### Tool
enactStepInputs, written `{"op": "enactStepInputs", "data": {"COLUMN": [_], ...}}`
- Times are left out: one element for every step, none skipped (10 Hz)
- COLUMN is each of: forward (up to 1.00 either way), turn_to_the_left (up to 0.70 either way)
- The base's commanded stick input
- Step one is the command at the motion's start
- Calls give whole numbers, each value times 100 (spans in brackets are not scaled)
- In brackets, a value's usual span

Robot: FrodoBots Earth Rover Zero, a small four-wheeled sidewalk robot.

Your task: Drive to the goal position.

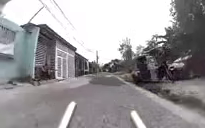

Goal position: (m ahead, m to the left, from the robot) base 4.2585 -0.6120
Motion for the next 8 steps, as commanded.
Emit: {"op": "enactStepInputs", "data": {"forward": [85,85,85,85,85,85,85,85], "turn_to_the_left": [0,0,0,0,0,0,0,0]}}
